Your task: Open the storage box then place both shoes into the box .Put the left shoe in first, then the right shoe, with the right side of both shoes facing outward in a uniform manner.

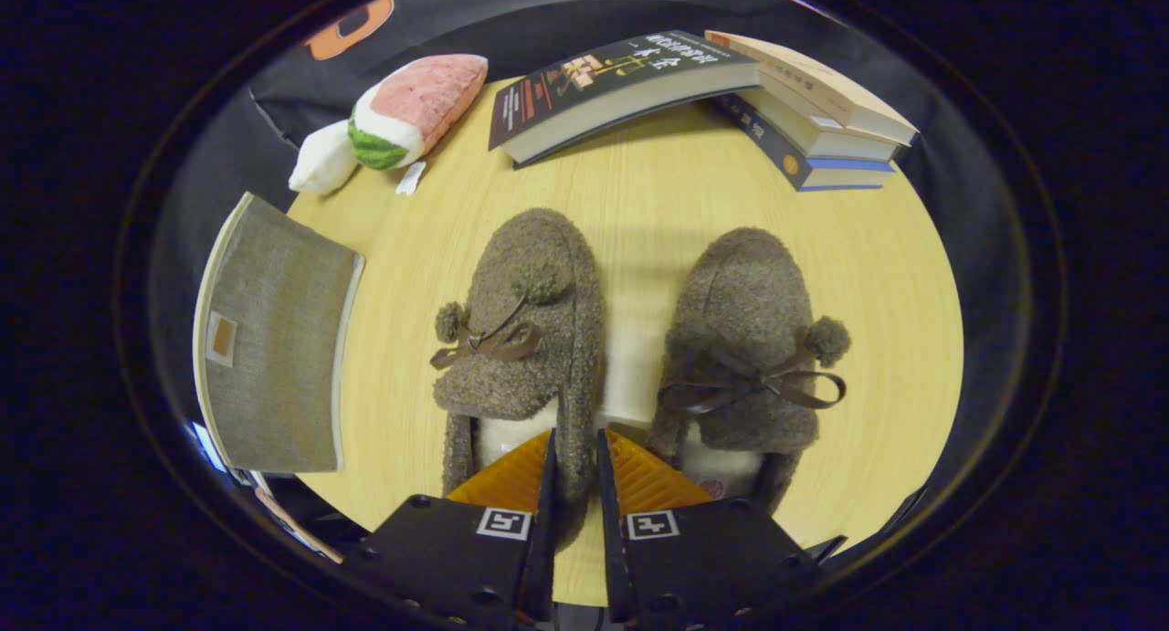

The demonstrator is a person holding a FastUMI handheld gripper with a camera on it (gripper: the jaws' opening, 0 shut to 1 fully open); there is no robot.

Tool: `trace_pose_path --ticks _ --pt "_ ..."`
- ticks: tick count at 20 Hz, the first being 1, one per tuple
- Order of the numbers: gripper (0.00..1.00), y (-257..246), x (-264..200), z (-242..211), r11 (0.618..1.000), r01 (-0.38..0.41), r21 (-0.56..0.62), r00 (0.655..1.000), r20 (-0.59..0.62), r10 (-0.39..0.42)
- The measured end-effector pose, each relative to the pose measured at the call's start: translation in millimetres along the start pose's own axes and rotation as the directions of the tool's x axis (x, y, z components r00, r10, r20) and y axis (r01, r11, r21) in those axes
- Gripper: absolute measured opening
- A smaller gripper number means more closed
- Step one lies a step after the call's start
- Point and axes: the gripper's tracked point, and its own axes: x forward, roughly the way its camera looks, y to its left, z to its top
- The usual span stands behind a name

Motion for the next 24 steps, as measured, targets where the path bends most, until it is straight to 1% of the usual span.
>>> trace_pose_path --ticks 1,2,4,5,6,11,15,18,20,24 --pt "0.24 2 2 2 1.000 -0.016 0.003 1.000 0.007 0.016" --pt "0.23 2 4 3 0.999 -0.021 0.028 1.000 -0.019 0.021" --pt "0.06 2 0 3 0.996 -0.030 0.085 0.999 -0.029 0.033" --pt "0.05 3 0 0 0.992 -0.037 0.117 0.999 -0.026 0.040" --pt "0.01 2 -2 3 0.990 -0.043 0.135 0.999 -0.027 0.047" --pt "0.00 4 -31 -1 0.984 -0.062 0.166 0.997 -0.038 0.069" --pt "0.01 25 -77 8 0.982 -0.123 0.142 0.992 0.022 0.121" --pt "0.00 56 -112 12 0.975 -0.182 0.124 0.983 0.047 0.178" --pt "0.00 82 -130 14 0.972 -0.215 0.090 0.976 0.055 0.211" --pt "0.00 147 -158 15 0.957 -0.290 0.018 0.956 0.050 0.288"
